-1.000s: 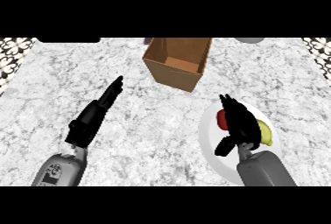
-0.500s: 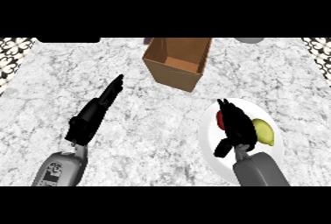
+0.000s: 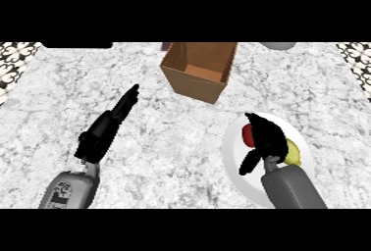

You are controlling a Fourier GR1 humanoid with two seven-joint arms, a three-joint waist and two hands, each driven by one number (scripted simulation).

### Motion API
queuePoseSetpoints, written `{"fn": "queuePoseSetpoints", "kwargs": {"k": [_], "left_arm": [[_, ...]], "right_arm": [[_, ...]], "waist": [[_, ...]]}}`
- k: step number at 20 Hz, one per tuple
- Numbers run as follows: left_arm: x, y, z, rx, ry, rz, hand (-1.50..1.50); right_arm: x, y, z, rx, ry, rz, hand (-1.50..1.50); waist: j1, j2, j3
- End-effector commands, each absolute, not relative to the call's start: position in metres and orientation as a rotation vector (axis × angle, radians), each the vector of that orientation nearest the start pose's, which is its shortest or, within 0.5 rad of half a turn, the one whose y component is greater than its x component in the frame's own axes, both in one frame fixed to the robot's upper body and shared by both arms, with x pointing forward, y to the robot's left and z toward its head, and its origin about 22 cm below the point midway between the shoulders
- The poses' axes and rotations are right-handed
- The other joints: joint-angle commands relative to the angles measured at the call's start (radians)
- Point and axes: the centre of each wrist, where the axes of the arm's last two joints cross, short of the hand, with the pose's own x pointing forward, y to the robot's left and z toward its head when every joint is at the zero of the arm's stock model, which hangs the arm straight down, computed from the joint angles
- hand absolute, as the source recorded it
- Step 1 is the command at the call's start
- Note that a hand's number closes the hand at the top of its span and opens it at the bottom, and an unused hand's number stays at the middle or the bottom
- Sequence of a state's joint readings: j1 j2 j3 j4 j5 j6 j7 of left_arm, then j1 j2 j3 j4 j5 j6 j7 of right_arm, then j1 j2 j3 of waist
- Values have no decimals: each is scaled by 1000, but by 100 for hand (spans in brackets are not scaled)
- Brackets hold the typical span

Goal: Pick the tomato from the plate and place it in the cardboard box

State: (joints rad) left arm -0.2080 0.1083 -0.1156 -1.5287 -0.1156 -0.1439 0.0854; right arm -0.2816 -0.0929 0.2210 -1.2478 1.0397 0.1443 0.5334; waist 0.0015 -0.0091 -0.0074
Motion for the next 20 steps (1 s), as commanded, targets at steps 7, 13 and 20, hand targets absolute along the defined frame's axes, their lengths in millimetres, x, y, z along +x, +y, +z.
{"fn": "queuePoseSetpoints", "kwargs": {"k": [7,13,20], "left_arm": [[275,210,34,-53,-1599,-451,0],[286,206,45,-60,-1587,-459,0],[295,182,53,-117,-1612,-530,0]], "right_arm": [[306,-172,-18,-910,-914,1098,150],[295,-105,-11,-1000,-1043,1110,150],[307,-20,45,-1151,-1132,1085,150]], "waist": [[2,9,7],[15,9,8],[101,19,8]]}}
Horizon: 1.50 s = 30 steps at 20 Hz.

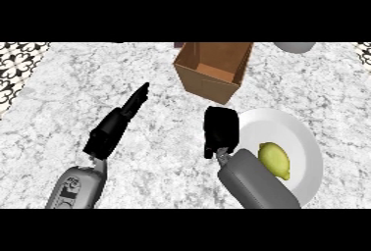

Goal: Pick the tomato from the plate and place it in the cardboard box

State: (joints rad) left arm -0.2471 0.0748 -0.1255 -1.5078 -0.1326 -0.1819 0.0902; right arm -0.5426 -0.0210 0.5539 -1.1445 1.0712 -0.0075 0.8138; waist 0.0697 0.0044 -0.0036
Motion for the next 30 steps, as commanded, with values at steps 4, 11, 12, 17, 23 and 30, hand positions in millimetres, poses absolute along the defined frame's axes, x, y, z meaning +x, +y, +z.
{"fn": "queuePoseSetpoints", "kwargs": {"k": [4,11,12,17,23,30], "left_arm": [[294,170,47,-98,-1609,-507,0],[298,182,40,-70,-1591,-488,0],[291,191,39,-77,-1600,-481,0],[289,206,36,-48,-1592,-501,0],[288,207,35,-63,-1602,-489,0],[286,209,36,-45,-1606,-444,0]], "right_arm": [[289,11,57,-1245,-1217,1016,150],[252,52,136,-1225,-1380,1003,150],[258,56,157,-1210,-1418,985,150],[246,63,196,-1188,-1531,819,150],[256,64,219,-1196,-1555,680,150],[289,60,242,-1291,-1482,615,150]], "waist": [[5,2,4],[-16,-8,2],[-12,-8,2],[-23,-14,2],[-37,-10,1],[-48,-8,2]]}}
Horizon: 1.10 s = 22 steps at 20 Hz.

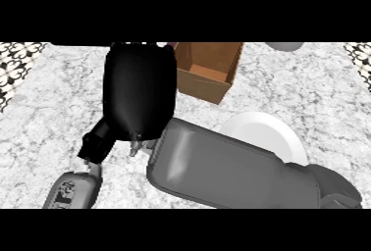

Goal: Pick the tomato from the plate and place it in the cardboard box

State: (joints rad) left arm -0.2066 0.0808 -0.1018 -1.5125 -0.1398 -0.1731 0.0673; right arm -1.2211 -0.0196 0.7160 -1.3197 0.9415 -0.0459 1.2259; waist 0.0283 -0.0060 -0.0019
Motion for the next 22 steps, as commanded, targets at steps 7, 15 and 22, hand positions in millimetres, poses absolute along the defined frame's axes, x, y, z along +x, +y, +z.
{"fn": "queuePoseSetpoints", "kwargs": {"k": [7,15,22], "left_arm": [[278,205,31,-41,-1597,-471,0],[287,197,52,-61,-1605,-478,0],[289,196,33,-42,-1623,-462,0]], "right_arm": [[317,49,257,-1256,-1486,572,150],[362,30,249,-1272,-1471,496,150],[401,12,208,-1365,-1371,577,150]], "waist": [[-8,5,1],[-9,8,1],[-7,13,1]]}}
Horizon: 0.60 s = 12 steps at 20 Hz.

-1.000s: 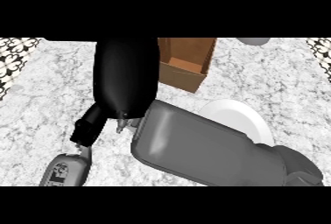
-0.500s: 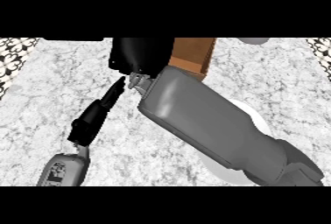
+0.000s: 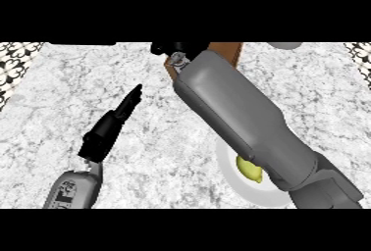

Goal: Pick the tomato from the plate and place it in the cardboard box

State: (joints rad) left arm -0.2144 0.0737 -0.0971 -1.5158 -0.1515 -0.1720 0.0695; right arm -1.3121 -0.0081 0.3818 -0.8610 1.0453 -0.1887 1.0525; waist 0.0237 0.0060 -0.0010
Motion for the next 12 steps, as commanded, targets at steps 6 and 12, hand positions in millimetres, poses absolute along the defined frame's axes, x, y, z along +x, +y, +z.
{"fn": "queuePoseSetpoints", "kwargs": {"k": [6,12], "left_arm": [[287,208,47,-55,-1612,-479,0],[293,203,52,-59,-1629,-495,0]], "right_arm": [[438,-24,191,-1382,-1285,595,150],[440,-38,149,-1197,-1208,411,-150]], "waist": [[10,5,0],[25,14,1]]}}
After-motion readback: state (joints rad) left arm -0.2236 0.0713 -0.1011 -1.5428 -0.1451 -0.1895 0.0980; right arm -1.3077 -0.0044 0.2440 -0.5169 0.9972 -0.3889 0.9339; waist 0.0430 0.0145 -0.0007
